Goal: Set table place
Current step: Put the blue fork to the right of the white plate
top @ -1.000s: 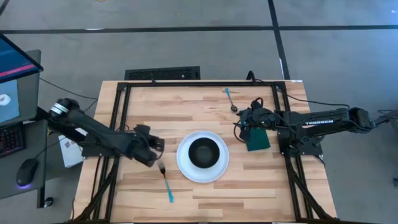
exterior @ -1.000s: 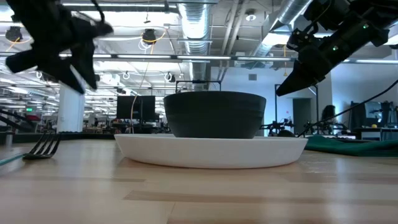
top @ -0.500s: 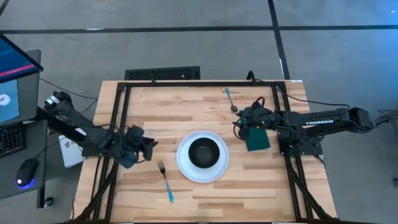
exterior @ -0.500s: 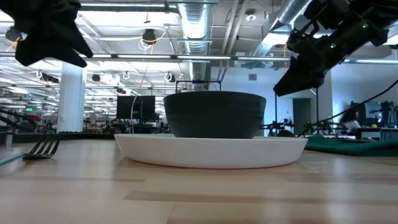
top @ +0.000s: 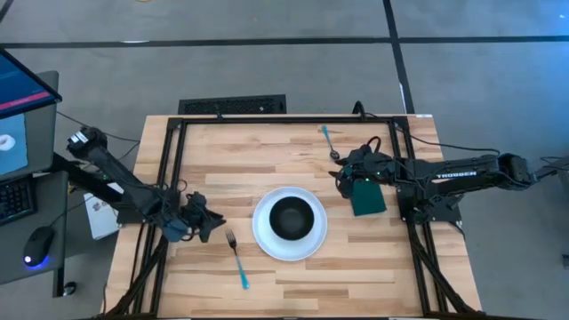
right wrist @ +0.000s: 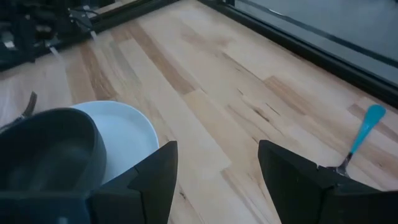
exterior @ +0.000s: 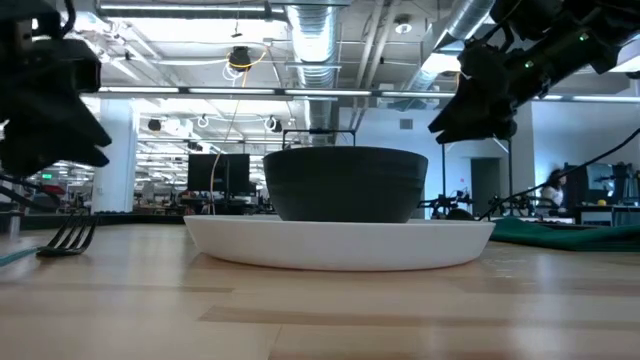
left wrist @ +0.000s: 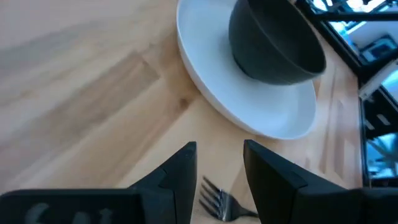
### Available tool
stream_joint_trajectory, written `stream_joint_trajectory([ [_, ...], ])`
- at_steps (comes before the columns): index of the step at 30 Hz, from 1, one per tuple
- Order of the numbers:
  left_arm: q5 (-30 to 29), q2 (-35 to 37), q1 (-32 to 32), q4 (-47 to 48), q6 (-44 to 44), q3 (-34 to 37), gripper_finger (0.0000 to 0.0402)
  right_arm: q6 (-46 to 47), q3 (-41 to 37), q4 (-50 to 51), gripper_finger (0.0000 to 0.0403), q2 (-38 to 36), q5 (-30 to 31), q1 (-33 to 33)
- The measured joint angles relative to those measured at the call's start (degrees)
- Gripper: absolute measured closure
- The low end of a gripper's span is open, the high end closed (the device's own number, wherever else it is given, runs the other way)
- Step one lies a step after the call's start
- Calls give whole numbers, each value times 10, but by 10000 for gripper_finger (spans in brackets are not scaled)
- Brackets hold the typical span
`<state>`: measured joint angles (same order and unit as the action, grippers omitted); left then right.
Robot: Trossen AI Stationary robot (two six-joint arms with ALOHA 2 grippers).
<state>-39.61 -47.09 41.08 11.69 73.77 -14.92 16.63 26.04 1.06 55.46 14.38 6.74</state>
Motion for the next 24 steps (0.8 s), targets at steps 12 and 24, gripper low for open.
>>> stream_joint_trajectory([
  [12, -14, -3, 14, -55, 64, 69, 279, 5, 0, -24, 154, 0, -38, -6],
  [24, 14, -15, 14, -80, -6, 70, 279, 29, 0, -78, 154, 0, -41, -60],
])
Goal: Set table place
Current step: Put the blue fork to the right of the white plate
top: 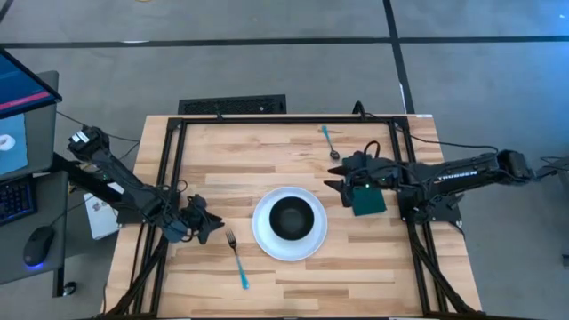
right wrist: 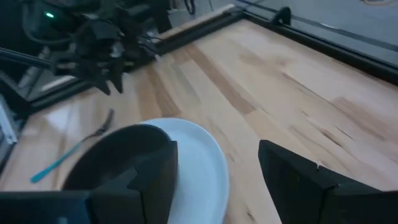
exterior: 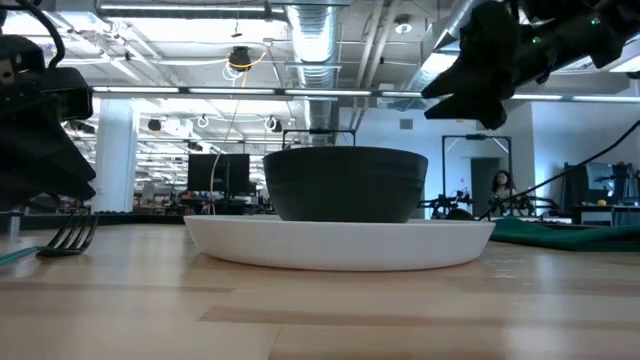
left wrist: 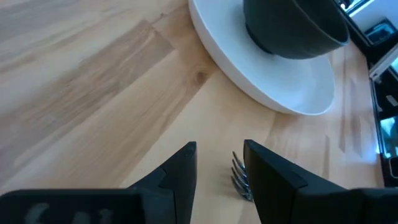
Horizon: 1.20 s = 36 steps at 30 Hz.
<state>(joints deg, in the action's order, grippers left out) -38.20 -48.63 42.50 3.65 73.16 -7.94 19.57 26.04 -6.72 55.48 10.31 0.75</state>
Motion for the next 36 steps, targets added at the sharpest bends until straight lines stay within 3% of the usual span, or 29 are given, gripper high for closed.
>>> stream_joint_trajectory([
  [27, 24, -165, -1, -142, 12, 0, 279, 0, 0, -37, 154, 0, 2, -26],
  [36, 33, -186, -2, -187, -8, 0, 279, -1, 0, -36, 154, 0, 2, -26],
])
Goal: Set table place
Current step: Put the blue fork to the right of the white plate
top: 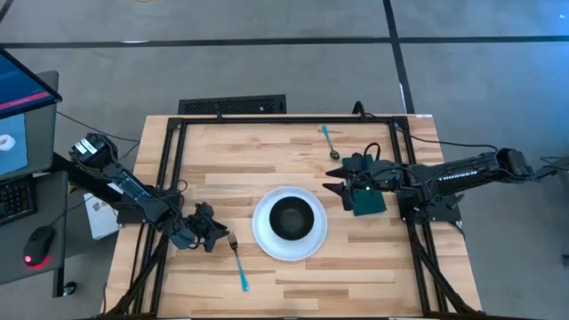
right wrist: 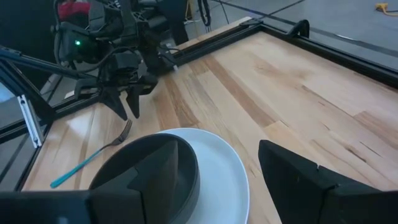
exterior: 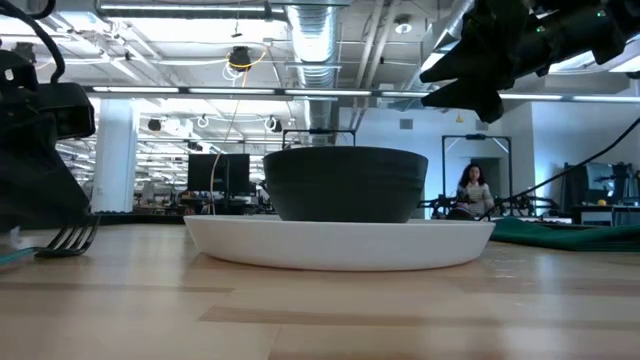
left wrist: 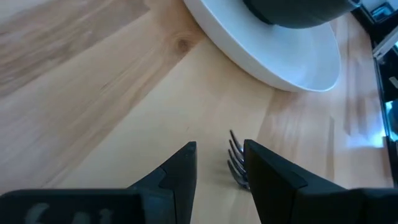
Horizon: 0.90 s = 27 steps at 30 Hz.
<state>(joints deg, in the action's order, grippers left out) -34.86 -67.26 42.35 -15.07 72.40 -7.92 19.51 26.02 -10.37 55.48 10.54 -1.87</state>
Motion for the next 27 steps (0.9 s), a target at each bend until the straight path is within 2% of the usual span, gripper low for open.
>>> stream_joint_trajectory([
  [7, 7, 0, -2, -23, -7, 0, 279, 0, 0, 0, 154, 0, 0, 0],
  [11, 31, -9, -14, -29, -8, 0, 279, 0, 0, 0, 154, 0, 0, 0],
  [20, 92, -97, -56, -148, -72, -2, 282, 0, 0, 1, 154, 0, 0, 0],
  [24, 96, -128, -63, -151, -78, -13, 305, 0, 0, 1, 154, 0, 0, 0],
  [27, 97, -135, -64, -152, -85, -16, 341, 0, 0, 1, 154, 0, 0, 0],
])
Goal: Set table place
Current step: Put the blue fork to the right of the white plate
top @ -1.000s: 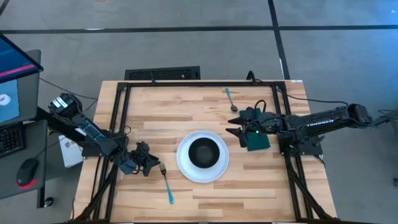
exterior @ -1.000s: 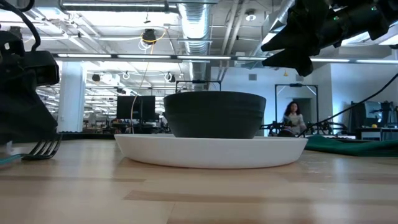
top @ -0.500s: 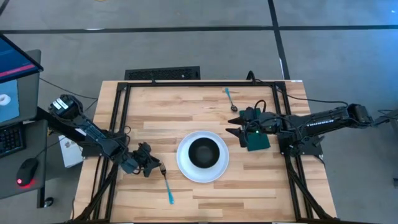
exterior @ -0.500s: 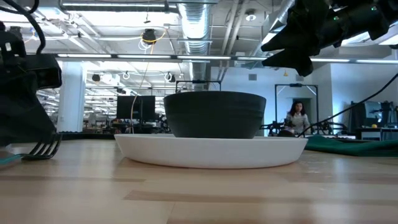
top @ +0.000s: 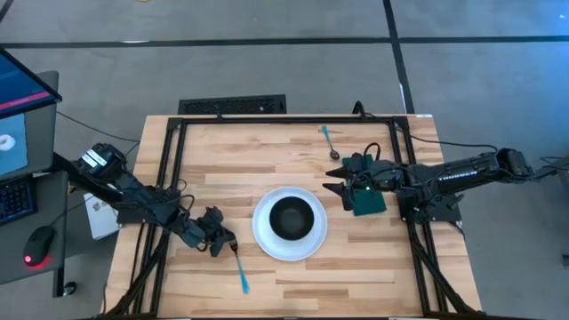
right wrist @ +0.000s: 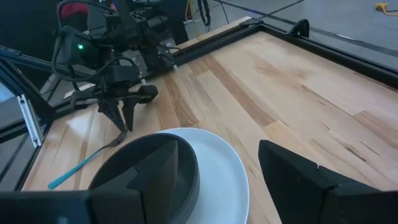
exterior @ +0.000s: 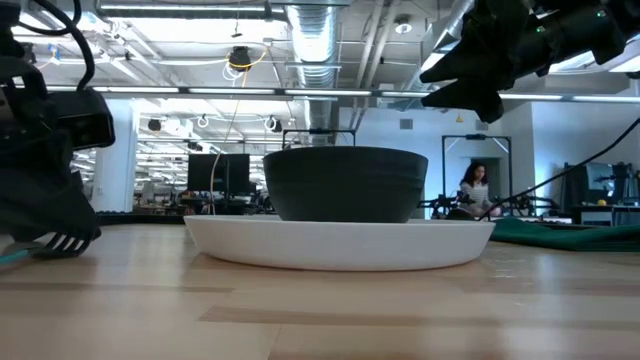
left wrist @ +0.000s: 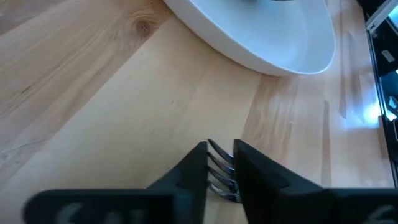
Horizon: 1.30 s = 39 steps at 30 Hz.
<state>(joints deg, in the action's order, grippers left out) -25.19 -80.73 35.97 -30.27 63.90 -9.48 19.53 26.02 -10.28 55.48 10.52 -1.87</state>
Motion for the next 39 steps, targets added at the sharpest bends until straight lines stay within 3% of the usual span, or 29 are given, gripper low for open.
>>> stream_joint_trajectory([
  [4, 8, 3, 0, -5, -15, 1, 392, 0, 0, 0, 154, 0, 0, 0],
  [14, -10, 22, -10, -24, -29, 3, 400, 0, 0, 0, 154, 0, 0, 0],
  [20, -5, 101, -22, -29, -79, 3, 401, 20, 0, -1, 154, 0, 0, 0],
  [28, 10, 234, -67, -26, -223, -27, 401, 62, 0, -8, 154, 0, -2, 0],
  [34, 70, 297, -169, 143, -312, -122, 401, 137, 5, -23, 154, 0, -47, -5],
  [39, 146, 273, -276, 259, -385, -233, 401, 146, 21, -22, 154, 0, -49, -42],
])
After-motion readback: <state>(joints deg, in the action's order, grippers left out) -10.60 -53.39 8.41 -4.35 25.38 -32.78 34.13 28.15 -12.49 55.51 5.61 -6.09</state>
